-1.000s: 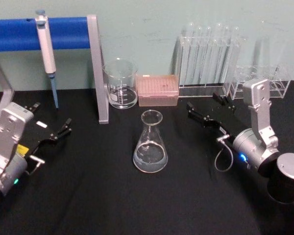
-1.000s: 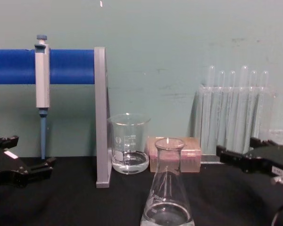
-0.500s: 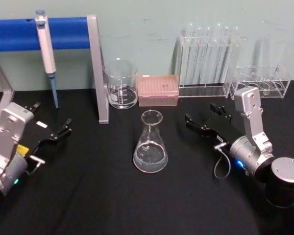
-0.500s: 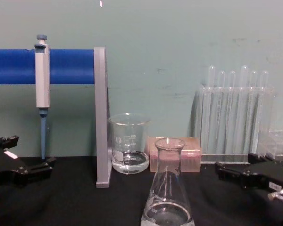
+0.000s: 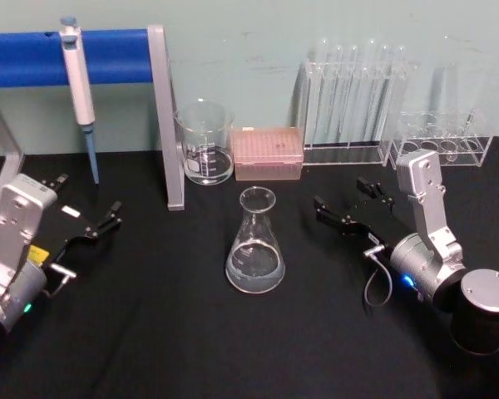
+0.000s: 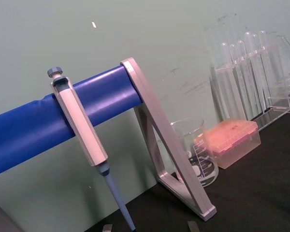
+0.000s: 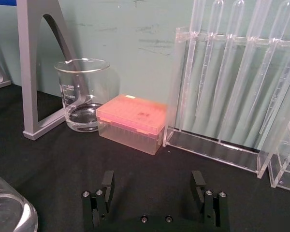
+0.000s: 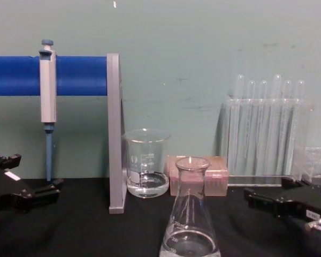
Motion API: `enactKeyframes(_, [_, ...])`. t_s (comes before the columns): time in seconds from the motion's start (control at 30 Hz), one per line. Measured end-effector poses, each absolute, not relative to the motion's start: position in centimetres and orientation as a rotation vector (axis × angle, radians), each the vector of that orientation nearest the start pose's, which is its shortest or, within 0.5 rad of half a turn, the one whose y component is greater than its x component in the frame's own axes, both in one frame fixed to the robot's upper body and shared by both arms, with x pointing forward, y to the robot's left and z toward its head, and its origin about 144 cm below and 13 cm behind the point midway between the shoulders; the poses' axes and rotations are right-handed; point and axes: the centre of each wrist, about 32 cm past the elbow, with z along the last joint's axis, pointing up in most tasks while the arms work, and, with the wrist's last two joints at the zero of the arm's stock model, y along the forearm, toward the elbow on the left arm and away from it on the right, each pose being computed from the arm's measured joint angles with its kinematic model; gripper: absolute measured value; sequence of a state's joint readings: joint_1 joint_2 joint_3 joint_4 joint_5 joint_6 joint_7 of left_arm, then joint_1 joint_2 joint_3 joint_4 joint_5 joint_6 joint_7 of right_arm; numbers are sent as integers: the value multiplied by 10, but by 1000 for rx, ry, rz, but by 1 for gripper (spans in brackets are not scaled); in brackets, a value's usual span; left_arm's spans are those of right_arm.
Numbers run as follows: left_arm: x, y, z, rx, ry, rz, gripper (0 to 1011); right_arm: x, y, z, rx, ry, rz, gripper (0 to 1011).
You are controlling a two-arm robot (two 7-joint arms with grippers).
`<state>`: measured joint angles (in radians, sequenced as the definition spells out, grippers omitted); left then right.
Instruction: Grasp the erlenmeyer flask with one hand, shake it three times, then place it back.
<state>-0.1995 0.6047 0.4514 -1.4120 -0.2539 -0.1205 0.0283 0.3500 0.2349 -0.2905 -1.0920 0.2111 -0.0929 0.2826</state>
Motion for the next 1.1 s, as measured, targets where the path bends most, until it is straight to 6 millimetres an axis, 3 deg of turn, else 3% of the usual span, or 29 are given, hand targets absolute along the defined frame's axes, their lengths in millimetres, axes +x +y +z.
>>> enactKeyframes(1.1, [489, 310, 1140, 305, -285, 1248, 1001, 546, -250, 1112, -148, 0, -1128, 1002])
